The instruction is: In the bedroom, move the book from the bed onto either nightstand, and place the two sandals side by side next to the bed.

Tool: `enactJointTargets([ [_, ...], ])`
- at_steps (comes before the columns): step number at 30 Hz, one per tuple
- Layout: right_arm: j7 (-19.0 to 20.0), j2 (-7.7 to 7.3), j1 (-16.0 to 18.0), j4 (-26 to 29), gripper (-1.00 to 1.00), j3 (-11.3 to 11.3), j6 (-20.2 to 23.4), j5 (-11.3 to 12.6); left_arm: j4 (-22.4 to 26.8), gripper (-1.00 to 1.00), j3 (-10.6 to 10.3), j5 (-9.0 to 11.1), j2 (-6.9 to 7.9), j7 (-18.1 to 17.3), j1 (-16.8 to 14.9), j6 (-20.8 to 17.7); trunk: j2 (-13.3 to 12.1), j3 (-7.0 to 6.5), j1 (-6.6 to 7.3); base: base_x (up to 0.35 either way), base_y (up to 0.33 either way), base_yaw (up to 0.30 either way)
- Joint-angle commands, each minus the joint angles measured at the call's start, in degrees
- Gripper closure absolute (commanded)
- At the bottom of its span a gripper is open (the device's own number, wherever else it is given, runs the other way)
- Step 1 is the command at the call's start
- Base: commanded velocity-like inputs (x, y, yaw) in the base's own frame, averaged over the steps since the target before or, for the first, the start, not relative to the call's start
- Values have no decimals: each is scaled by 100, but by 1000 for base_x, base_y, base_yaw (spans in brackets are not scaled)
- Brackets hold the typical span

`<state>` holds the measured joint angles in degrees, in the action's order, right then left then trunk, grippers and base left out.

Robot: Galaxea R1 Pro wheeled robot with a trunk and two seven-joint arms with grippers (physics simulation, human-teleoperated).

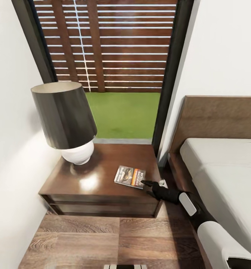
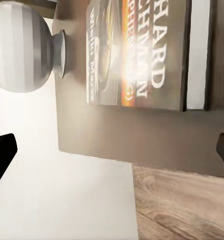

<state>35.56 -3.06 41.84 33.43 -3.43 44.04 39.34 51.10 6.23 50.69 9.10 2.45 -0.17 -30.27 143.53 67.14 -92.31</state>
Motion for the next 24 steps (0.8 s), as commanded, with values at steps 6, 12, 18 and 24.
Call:
enactJointTargets([
  [6, 1, 7, 4, 26, -100, -18, 21, -3, -6, -100, 10, 53, -9, 21, -1, -26, 2, 5, 4, -320, -100, 0],
  [12, -18, -21, 0, 219, -100, -17, -206, -4, -10, -100, 10, 54, -12, 20, 0, -24, 2, 5, 4, -213, -52, 0],
  [18, -49, -37, -62, 876, -100, -5, -508, -13, -14, -100, 10, 65, -13, 18, 0, -23, 2, 5, 4, -80, -19, 0],
  [24, -67, -46, -289, 1671, -100, -10, -590, -139, -13, -100, 10, 90, -13, 23, 0, -23, -3, -84, 15, -26, -6, 0],
])
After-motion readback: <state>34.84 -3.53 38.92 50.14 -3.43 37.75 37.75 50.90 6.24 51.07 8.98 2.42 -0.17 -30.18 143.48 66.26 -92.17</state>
